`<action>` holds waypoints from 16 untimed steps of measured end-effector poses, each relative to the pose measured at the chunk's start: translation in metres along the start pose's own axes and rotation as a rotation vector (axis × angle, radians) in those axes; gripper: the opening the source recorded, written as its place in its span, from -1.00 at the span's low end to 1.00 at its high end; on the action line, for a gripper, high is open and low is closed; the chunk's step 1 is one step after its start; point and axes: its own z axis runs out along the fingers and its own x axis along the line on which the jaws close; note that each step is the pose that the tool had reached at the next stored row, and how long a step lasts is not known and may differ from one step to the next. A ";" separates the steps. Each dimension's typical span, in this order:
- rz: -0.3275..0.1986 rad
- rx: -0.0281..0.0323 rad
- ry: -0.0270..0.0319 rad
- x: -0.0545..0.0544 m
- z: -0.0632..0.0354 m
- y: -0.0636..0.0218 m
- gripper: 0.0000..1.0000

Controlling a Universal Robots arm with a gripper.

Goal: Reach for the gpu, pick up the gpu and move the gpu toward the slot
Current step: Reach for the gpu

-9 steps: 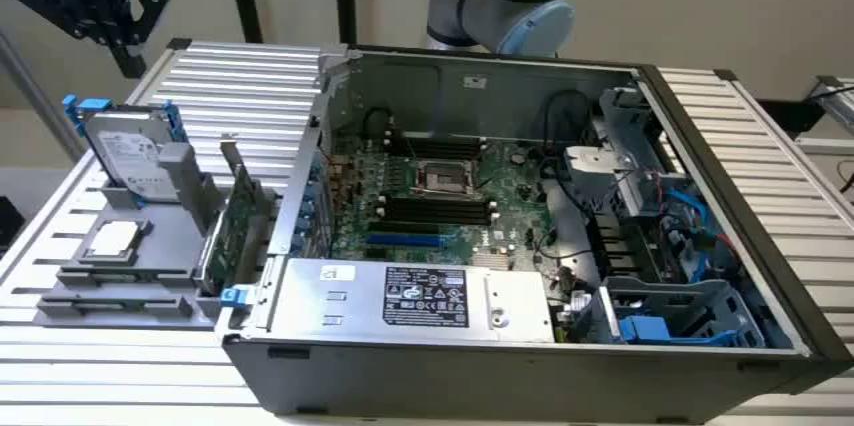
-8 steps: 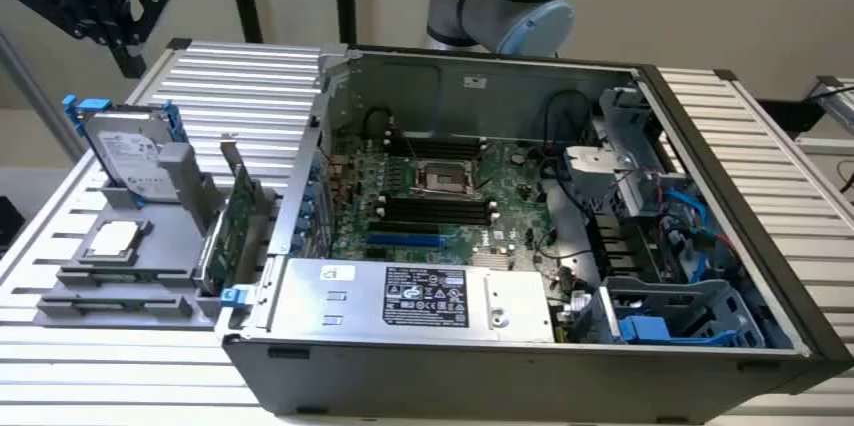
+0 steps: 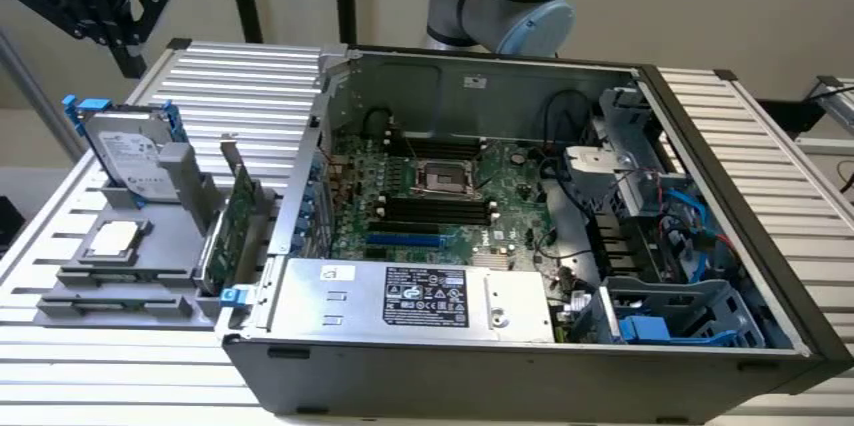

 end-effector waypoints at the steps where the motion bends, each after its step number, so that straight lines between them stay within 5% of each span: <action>1: 0.000 0.0000 0.0000 0.000 0.0000 0.0000 -0.79; 7: 0.000 0.0001 0.0003 -0.002 0.0002 -0.0035 -0.79; 16: 0.000 0.0000 0.0009 -0.018 0.0022 -0.0328 -0.79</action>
